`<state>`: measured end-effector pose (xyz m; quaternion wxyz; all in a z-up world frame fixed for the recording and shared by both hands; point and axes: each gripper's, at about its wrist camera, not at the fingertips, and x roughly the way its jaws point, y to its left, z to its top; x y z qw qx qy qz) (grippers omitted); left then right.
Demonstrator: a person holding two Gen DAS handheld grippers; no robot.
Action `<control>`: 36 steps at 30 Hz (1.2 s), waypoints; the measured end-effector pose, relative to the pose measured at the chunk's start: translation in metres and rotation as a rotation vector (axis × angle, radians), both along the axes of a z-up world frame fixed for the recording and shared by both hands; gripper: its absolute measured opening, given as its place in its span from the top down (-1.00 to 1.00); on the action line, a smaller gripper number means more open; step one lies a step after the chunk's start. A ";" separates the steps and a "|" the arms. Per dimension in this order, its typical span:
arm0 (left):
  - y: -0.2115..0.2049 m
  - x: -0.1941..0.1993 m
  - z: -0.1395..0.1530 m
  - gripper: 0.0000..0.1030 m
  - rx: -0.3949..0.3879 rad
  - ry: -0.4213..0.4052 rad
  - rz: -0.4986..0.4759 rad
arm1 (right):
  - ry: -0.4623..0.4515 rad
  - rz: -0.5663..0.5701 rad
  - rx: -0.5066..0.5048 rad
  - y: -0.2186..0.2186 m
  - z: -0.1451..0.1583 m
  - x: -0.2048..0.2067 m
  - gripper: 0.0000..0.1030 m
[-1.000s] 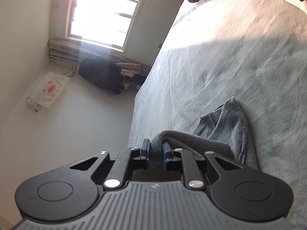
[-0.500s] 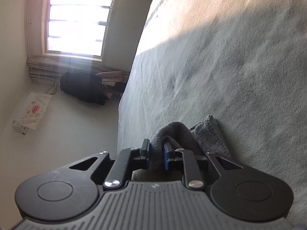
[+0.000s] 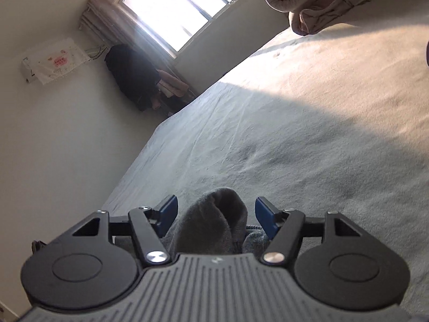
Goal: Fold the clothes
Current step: 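Lift the folded edge with both grippers and fold it over toward the collar, then lower the fold onto the bundle with both grippers and open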
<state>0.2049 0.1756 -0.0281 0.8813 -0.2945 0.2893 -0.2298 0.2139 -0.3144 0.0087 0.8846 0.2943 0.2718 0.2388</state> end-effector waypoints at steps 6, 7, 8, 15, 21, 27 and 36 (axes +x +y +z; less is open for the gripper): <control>0.003 -0.005 0.010 -0.53 0.131 -0.057 -0.040 | -0.074 0.076 -0.223 0.031 -0.004 0.009 -0.36; 0.002 -0.006 0.012 -0.53 0.146 -0.068 -0.057 | -0.088 0.083 -0.235 0.030 -0.006 0.007 -0.36; 0.000 -0.006 0.013 -0.53 0.161 -0.068 -0.073 | -0.104 0.090 -0.246 0.029 -0.007 0.005 -0.36; -0.012 -0.001 0.013 -0.11 0.175 -0.012 -0.119 | -0.133 0.110 -0.234 0.031 0.003 0.003 -0.30; -0.027 0.013 -0.001 0.14 0.154 0.056 -0.127 | -0.091 0.159 -0.265 0.048 0.003 0.016 -0.04; -0.040 0.016 -0.007 0.43 0.179 0.051 -0.118 | -0.038 0.156 -0.244 0.059 -0.006 0.033 0.08; -0.038 -0.023 0.021 0.91 0.095 -0.081 -0.145 | -0.055 0.156 -0.061 0.052 0.013 0.016 0.77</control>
